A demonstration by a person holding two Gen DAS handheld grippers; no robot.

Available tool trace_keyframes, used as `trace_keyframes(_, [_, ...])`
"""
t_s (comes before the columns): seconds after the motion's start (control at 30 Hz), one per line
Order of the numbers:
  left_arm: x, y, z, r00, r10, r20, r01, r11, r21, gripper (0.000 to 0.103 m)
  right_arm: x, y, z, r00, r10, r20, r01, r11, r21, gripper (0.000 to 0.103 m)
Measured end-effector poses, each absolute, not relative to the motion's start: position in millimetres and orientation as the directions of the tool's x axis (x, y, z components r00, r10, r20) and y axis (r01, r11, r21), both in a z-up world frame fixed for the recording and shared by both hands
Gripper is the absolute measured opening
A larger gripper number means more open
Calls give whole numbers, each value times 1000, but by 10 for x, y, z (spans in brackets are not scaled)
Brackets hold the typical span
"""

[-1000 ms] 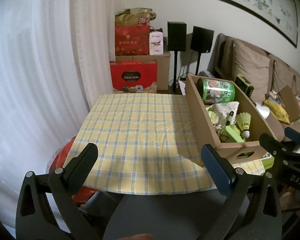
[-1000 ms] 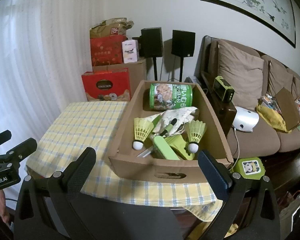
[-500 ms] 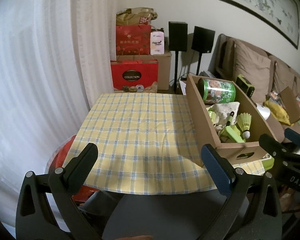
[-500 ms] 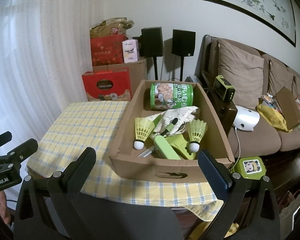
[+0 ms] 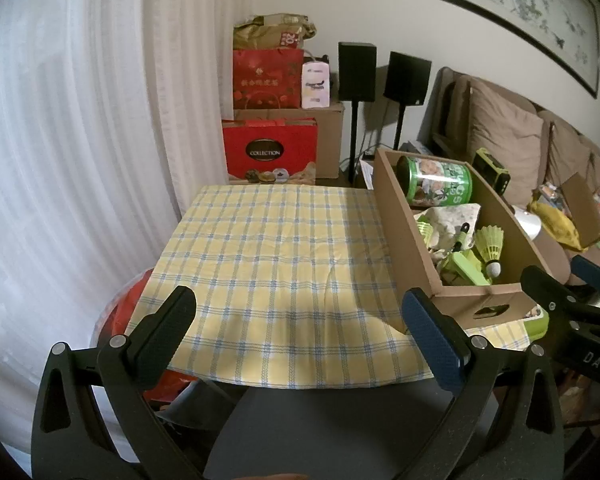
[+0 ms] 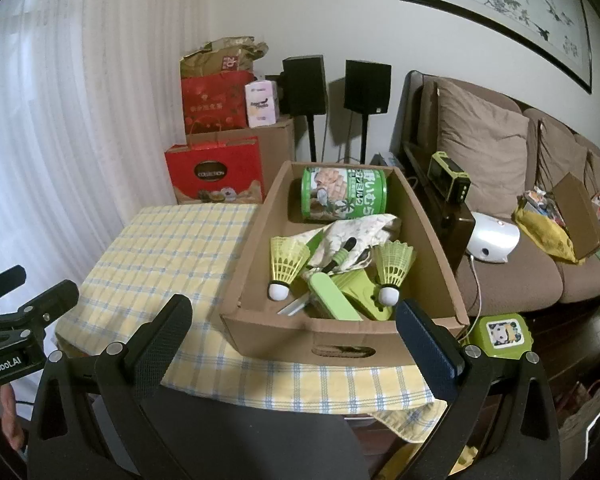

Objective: Organize objects

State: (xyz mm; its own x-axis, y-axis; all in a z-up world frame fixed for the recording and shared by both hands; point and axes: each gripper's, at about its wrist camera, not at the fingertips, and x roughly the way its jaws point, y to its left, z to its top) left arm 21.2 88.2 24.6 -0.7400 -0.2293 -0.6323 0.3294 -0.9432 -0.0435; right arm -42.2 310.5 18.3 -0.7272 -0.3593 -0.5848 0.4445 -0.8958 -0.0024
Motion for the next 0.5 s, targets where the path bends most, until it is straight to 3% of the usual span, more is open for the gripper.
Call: trace_keyframes(0.5, [219, 878, 241, -740, -232, -631, 333, -942, -44, 103, -417, 3109, 185, -728, -359, -584, 444, -896, -3, 102])
